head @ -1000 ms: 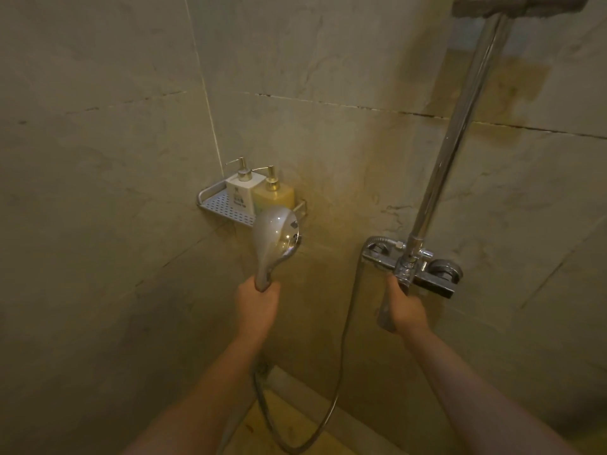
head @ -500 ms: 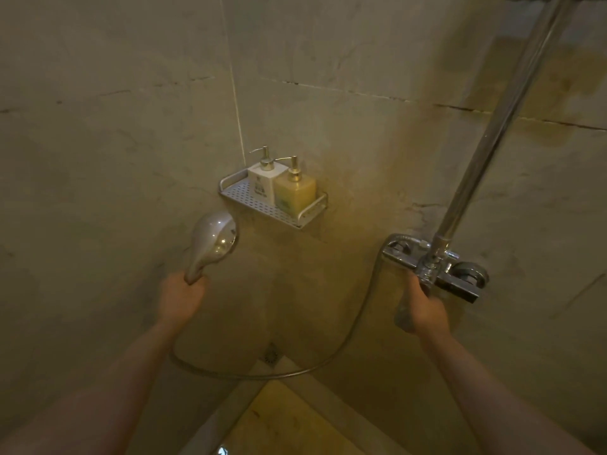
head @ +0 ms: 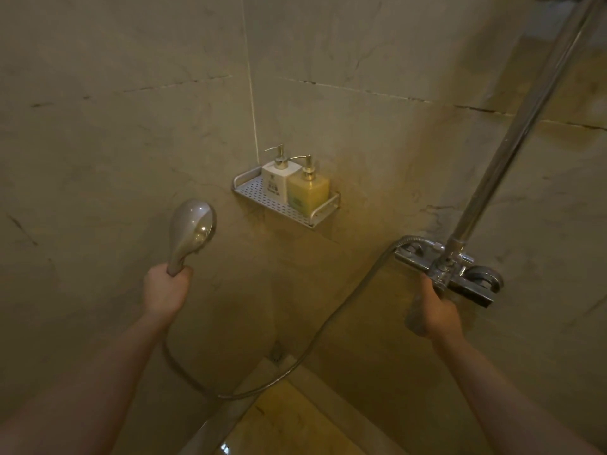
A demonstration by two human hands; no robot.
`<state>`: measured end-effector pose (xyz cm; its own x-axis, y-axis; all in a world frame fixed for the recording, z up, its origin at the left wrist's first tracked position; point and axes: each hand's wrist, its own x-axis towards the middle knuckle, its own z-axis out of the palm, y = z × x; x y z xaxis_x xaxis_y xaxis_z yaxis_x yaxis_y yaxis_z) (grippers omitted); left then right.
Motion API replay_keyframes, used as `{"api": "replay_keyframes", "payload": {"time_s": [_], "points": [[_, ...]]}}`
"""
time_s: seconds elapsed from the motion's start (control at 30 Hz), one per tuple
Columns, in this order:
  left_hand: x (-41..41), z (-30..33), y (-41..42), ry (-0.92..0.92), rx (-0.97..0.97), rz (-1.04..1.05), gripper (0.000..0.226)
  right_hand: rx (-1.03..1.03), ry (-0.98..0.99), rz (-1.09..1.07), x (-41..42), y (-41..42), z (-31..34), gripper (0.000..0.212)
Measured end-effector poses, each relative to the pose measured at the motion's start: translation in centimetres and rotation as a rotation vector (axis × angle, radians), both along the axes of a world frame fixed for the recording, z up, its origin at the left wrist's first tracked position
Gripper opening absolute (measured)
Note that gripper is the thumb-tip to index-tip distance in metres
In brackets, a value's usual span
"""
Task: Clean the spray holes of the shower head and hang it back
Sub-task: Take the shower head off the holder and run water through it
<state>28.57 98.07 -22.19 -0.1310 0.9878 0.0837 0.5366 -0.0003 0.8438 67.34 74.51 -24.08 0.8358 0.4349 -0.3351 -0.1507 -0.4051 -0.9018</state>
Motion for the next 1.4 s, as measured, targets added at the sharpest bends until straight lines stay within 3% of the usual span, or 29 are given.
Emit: {"api": "replay_keyframes", "payload": {"time_s": [0.2, 0.47, 0.63, 0.8, 1.03, 1.13, 1.27, 1.4], "points": [[0.8, -0.2, 0.0, -0.027, -0.016, 0.005, 0.026, 0.002, 0.071, -0.051, 1.2, 0.4, -1.5, 0.08], [3.1, -0.3, -1.2, -0.068, -0.013, -0.036, 0.028, -0.04, 0.101, -0.017, 0.2, 0.0, 0.5, 0.077], [4.3, 0.0, -1.9, -0.034, -0.037, -0.014, 0.035, -0.028, 0.082, 0.0, 0.1, 0.1, 0.7, 0.045], [5.5, 0.9, -2.5, -0.092, -0.035, -0.041, 0.034, 0.063, 0.19, -0.096, -0.4, 0.3, 0.7, 0.058], [6.2, 1.1, -3.5, -0.088, 0.002, -0.101, 0.035, 0.034, 0.109, -0.043, -0.8, 0.2, 1.6, 0.025], [6.2, 0.8, -3.9, -0.073, -0.013, -0.073, 0.033, 0.014, 0.049, -0.025, -1.0, 0.1, 1.7, 0.026], [6.2, 0.6, -4.4, -0.048, -0.006, -0.076, 0.034, 0.036, -0.012, -0.007, -0.9, 0.0, 1.7, 0.007], [6.3, 0.2, -4.2, -0.065, -0.026, -0.073, 0.036, 0.086, 0.099, -0.046, -1.2, -0.2, 1.4, 0.039]]}}
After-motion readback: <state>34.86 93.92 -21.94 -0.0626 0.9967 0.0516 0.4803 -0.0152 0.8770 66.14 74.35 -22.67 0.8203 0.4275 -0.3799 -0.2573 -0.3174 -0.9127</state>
